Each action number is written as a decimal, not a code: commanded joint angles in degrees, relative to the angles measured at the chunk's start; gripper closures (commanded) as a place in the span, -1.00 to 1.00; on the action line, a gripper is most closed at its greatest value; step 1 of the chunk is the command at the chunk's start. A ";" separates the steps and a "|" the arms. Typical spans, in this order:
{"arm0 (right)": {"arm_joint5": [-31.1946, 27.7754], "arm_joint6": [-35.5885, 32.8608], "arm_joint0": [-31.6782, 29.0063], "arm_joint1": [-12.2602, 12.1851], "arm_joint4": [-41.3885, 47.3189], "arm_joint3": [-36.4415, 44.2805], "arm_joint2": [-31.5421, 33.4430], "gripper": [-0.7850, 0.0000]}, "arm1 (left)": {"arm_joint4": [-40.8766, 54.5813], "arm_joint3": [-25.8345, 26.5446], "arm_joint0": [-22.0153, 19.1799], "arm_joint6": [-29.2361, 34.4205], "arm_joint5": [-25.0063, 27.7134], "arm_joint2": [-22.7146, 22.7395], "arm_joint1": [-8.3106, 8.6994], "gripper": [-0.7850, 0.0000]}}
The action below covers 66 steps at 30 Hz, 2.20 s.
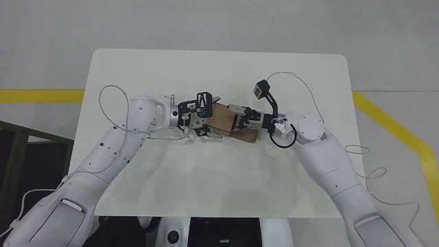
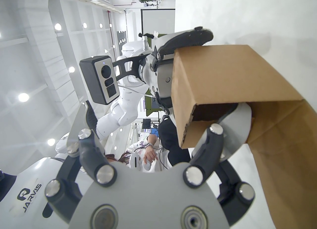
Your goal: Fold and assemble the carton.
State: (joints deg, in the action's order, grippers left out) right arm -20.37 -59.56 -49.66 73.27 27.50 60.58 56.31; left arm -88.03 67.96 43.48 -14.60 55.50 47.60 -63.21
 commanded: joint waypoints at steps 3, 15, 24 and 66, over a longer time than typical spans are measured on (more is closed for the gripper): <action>0.19 -0.62 0.09 -0.20 -0.31 -0.06 0.70 -1.00 | 0.35 0.05 0.16 0.49 -0.08 0.15 -0.03 -1.00; 4.98 -3.52 -3.55 -2.78 -4.20 7.59 6.72 -1.00 | 2.01 -0.16 0.39 1.45 -0.67 0.81 -0.19 -1.00; 12.44 -3.67 -13.13 -6.25 -11.37 20.77 15.88 -1.00 | 3.53 -0.08 0.99 2.80 -1.31 0.98 -0.41 -1.00; 1.39 -8.13 -7.29 -4.92 0.04 1.18 8.88 -1.00 | 3.22 0.79 2.00 4.39 -1.18 2.15 -0.53 -1.00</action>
State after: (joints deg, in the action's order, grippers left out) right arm -18.56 -67.58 -57.21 68.26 27.02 62.29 65.34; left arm -84.79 68.73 45.47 -10.23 54.29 49.72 -63.75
